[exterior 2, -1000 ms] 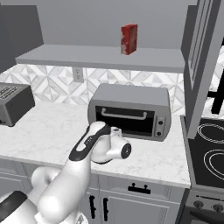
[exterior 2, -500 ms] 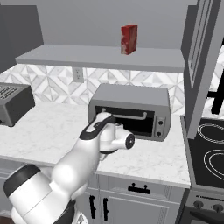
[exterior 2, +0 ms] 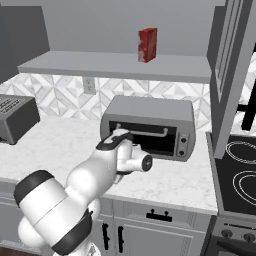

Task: Pick the canned food and place it on the digital scale for weighing, and close the cabinet.

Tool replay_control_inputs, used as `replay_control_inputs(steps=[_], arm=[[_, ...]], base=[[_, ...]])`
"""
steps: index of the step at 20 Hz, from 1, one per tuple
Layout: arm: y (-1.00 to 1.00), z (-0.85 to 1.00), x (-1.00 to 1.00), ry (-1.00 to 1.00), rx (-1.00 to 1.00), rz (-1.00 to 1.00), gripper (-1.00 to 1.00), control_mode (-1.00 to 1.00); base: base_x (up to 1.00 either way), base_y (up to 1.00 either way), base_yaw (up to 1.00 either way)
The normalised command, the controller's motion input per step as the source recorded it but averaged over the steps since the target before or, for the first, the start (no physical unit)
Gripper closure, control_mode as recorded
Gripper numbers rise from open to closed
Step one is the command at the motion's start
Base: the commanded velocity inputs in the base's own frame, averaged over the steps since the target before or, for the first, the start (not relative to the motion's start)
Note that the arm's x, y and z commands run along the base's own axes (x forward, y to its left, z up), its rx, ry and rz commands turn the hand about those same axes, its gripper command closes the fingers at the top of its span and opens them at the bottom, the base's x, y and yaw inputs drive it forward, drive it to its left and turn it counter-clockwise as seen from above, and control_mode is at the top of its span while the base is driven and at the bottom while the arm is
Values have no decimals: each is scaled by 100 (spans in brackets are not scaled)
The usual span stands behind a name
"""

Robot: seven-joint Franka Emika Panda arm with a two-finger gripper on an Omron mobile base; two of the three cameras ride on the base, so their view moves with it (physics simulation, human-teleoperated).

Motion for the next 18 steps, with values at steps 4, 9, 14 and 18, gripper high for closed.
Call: replay_control_inputs(steps=[4, 9, 14, 18], arm=[[0, -34, 21, 0, 0, 0, 100, -100], [0, -38, 0, 0, 0, 0, 100, -100], [0, -14, 0, 0, 0, 0, -100, -100], [0, 0, 0, 0, 0, 0, -100, -100]], base=[[0, 0, 0], [0, 0, 0], [0, 0, 0], [0, 0, 0]])
